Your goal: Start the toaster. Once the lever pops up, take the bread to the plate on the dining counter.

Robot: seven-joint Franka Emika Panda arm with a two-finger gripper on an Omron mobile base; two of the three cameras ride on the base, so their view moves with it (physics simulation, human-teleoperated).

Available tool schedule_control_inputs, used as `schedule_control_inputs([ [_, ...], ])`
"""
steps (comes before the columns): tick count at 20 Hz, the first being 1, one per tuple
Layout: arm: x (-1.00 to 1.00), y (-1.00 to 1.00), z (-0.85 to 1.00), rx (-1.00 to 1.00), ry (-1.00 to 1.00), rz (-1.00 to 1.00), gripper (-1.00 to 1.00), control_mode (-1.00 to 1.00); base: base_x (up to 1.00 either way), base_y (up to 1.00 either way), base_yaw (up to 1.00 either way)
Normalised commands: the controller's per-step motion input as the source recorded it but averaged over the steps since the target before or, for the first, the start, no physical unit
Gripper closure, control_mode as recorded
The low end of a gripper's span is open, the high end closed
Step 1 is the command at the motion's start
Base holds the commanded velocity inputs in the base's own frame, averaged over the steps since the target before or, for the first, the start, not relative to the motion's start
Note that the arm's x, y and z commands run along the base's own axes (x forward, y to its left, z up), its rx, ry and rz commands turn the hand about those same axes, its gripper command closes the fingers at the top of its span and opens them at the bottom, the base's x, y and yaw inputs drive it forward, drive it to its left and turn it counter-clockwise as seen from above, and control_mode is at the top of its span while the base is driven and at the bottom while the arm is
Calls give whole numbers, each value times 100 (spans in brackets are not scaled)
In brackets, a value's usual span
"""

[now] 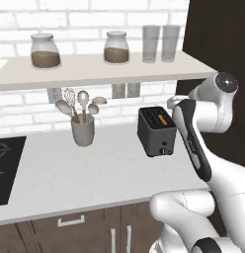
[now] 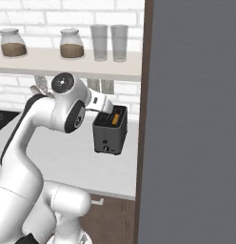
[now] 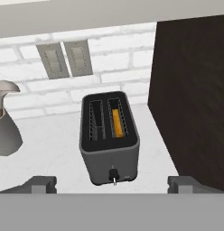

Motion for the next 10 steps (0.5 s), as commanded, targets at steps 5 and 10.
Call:
schedule_control_inputs([
  [5, 0, 0, 0, 0, 0, 0, -100, -100, 0, 0, 0],
  [10, 0, 0, 0, 0, 0, 0, -100, -100, 0, 0, 0],
])
